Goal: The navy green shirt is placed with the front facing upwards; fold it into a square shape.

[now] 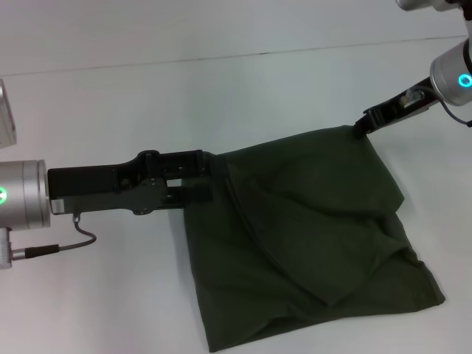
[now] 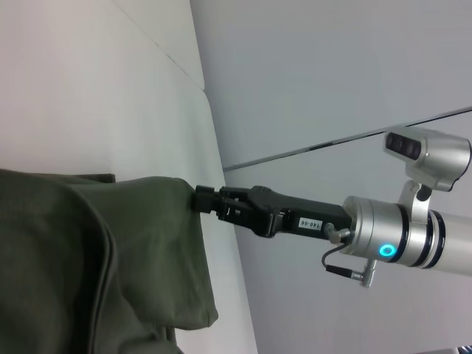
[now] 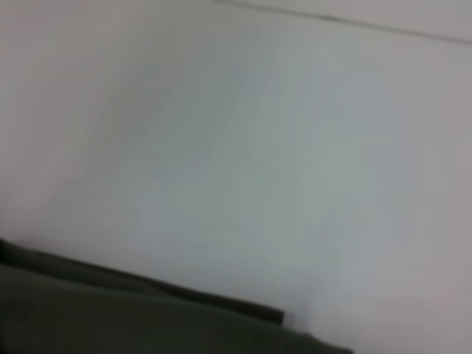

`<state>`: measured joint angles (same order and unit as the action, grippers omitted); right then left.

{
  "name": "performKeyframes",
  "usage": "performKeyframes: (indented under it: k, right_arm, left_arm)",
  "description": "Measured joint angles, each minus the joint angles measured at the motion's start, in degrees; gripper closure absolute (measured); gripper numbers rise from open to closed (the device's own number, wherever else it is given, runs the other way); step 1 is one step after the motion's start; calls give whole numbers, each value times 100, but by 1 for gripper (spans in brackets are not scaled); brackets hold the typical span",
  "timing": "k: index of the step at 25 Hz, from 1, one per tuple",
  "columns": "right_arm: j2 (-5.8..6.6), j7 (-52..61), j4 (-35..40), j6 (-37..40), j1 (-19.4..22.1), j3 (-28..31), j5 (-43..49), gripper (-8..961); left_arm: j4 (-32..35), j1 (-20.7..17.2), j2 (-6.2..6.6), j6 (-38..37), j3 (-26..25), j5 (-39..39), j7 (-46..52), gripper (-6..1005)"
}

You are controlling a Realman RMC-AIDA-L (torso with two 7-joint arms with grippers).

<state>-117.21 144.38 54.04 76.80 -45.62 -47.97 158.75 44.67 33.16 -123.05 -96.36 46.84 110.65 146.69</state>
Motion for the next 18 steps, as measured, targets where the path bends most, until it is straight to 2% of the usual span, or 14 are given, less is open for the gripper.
performKeyframes:
  k: [3, 6, 10, 13, 16, 18]
  right_arm:
    - [22, 6, 32, 5, -21, 9, -7, 799]
    - [106, 8, 170, 212, -26, 70, -97, 758]
    - [350, -51, 365, 993, -32, 109, -756, 704]
    - [449, -78, 390, 1314, -7, 110, -1263, 699]
    - [469, -87, 391, 1396, 18, 97, -1423, 677]
    - [435, -145, 392, 1416, 21, 83, -1428, 640]
  left_arm:
    - [3, -2, 0, -3, 0, 0, 1, 258]
    - [11, -3, 0, -39, 0, 9, 10, 258]
    - [15, -3, 6, -143, 46, 108, 80, 259]
    - [20, -10, -9, -316, 163, 310, 218, 259]
    - [25, -52, -66, -400, 418, 443, 350, 259]
    - [25, -65, -89, -371, 613, 493, 404, 260]
